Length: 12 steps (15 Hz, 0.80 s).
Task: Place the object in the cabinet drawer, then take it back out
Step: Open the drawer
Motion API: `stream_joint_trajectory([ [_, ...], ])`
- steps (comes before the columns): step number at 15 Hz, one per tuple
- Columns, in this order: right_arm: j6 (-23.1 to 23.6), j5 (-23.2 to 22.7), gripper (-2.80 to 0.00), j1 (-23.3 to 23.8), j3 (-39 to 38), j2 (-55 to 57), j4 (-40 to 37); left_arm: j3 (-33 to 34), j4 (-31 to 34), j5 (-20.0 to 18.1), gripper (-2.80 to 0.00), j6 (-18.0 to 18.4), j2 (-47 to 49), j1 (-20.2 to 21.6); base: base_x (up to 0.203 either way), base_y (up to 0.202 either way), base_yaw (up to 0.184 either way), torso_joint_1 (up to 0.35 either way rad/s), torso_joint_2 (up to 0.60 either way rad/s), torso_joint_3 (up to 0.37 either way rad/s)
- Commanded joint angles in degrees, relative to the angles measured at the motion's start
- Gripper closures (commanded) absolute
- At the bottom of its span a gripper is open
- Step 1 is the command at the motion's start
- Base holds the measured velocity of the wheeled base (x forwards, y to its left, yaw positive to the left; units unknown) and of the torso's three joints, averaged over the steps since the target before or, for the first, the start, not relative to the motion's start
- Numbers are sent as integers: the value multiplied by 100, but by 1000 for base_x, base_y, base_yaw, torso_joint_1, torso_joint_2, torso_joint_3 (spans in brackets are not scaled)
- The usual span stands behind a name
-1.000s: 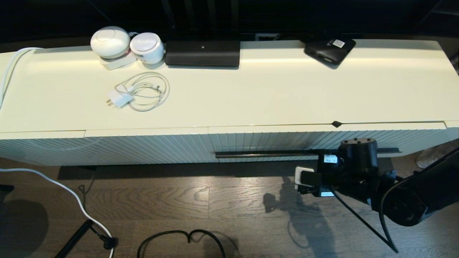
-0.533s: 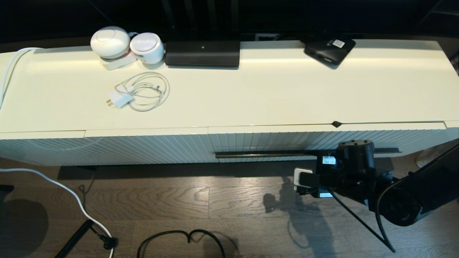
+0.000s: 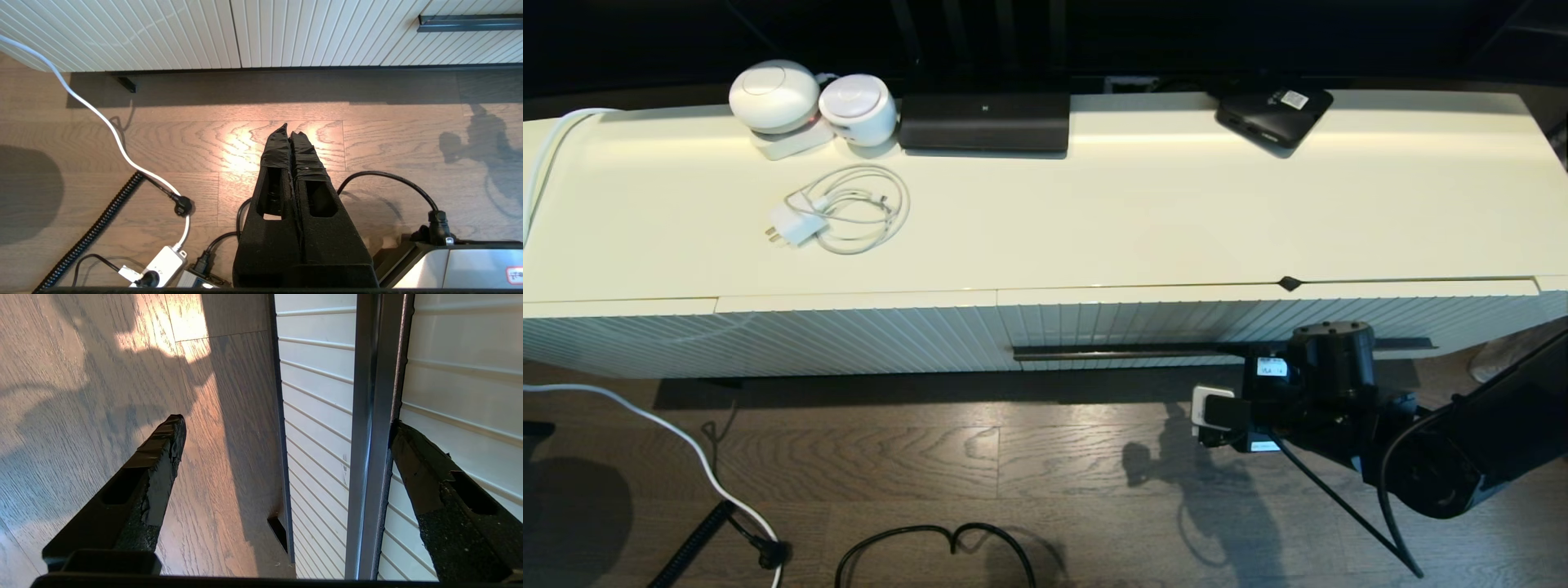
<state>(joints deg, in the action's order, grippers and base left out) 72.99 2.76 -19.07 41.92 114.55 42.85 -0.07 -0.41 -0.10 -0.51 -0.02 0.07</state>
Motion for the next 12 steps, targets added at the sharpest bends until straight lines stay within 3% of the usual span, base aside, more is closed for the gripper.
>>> stream_joint_trajectory([
  [1, 50, 15, -280, -37, -80, 4, -31, 6, -2, 1, 0, -2, -15, 1, 0, 0, 0, 0, 0, 0],
  [12, 45, 51, -280, -202, -614, -207, 13, -1, -2, 1, 0, -2, -15, 1, 0, 0, 0, 0, 0, 0],
])
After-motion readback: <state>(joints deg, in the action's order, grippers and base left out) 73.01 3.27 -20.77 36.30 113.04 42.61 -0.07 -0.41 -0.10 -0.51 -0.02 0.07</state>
